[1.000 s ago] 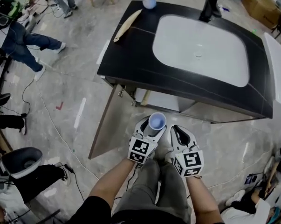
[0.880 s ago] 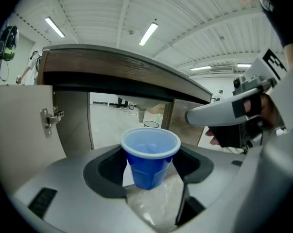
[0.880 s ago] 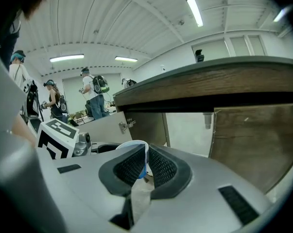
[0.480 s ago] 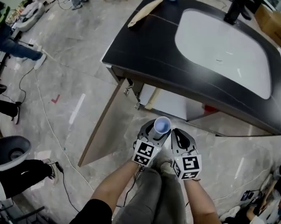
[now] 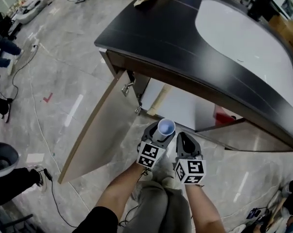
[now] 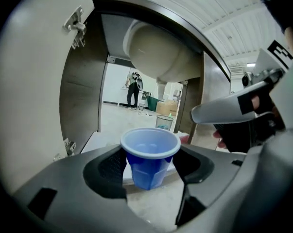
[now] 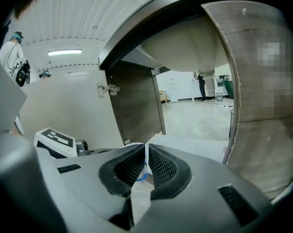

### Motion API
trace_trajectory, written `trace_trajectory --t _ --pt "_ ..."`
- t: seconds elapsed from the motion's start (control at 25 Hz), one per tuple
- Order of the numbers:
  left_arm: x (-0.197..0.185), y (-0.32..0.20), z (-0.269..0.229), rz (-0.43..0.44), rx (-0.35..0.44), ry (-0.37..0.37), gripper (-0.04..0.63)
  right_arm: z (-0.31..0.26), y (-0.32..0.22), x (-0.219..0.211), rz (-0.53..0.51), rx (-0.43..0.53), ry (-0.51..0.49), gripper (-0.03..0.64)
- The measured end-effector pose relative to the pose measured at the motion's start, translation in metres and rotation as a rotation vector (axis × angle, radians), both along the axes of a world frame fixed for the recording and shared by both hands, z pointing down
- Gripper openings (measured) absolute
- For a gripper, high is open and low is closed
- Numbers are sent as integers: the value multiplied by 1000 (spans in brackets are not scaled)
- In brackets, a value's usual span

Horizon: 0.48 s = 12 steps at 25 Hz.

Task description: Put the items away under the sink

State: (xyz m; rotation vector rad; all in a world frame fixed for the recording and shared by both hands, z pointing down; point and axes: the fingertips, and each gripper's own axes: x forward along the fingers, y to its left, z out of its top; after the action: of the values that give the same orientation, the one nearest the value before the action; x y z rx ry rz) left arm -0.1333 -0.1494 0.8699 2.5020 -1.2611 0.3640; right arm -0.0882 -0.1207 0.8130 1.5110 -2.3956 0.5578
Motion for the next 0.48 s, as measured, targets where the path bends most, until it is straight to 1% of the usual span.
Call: trace_trajectory --t 0.16,0.28,0.48 --pt "-4 -21 36 -36 -12 -14 298 37 -15 -3 -28 -7 24 38" --pt "-5 -37 54 -49 1 -26 297 55 -26 0 -32 -3 31 38" --pt "-3 -67 77 -102 -1 -8 296 74 -36 8 -22 -7 29 38"
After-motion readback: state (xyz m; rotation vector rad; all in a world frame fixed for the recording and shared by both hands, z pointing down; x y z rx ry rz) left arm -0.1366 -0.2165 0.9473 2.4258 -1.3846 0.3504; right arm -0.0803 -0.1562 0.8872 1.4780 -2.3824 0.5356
